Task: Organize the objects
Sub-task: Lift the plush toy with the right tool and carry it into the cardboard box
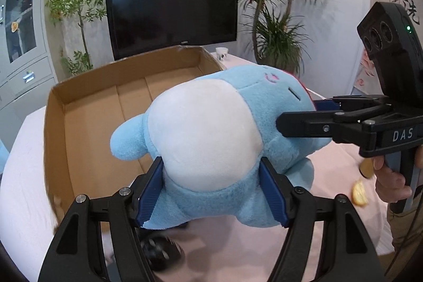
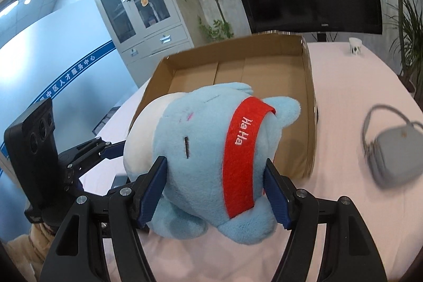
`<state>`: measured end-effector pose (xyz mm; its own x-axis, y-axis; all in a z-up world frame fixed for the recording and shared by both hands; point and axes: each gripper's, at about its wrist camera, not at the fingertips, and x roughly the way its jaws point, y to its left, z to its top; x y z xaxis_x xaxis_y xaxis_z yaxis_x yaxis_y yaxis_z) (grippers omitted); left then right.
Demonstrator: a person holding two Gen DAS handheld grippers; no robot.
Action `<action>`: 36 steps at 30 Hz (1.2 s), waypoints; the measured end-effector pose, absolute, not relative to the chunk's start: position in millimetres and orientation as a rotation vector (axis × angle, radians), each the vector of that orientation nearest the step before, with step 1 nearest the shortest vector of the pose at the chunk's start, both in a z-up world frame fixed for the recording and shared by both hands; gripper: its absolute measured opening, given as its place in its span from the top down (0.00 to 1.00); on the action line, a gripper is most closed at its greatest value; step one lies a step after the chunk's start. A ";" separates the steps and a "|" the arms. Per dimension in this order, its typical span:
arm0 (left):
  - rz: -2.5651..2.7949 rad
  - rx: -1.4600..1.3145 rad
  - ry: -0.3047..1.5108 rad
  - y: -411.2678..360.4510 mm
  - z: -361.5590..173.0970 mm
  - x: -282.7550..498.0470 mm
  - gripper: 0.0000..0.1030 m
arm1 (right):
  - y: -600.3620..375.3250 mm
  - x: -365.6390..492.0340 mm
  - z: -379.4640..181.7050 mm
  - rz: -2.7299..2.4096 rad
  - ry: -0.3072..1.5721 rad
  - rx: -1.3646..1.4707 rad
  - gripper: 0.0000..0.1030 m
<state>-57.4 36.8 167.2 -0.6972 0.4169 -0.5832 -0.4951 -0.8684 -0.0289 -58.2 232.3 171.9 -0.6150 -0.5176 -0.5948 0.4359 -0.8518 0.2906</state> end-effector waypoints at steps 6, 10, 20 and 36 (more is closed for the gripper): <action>2.521 -0.854 0.116 37.5 156.8 -102.6 0.34 | 228.4 -112.4 174.9 -2.454 -0.136 0.937 0.32; 2.520 -0.909 0.114 44.1 137.0 -122.9 0.35 | 229.5 -146.2 159.1 -2.442 -0.162 0.991 0.32; 2.511 -0.994 0.211 64.1 106.1 -132.7 0.39 | 243.9 -181.3 108.5 -2.397 -0.220 1.095 0.33; 2.523 -1.012 0.239 69.1 102.1 -142.0 0.40 | 243.7 -187.0 101.1 -2.397 -0.200 1.070 0.33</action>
<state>-142.0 69.1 102.1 -0.6525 0.3087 -0.6920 -0.4330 -0.9014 0.0061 -187.0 243.7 101.1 -0.5638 -0.5013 -0.6564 0.3855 -0.8626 0.3276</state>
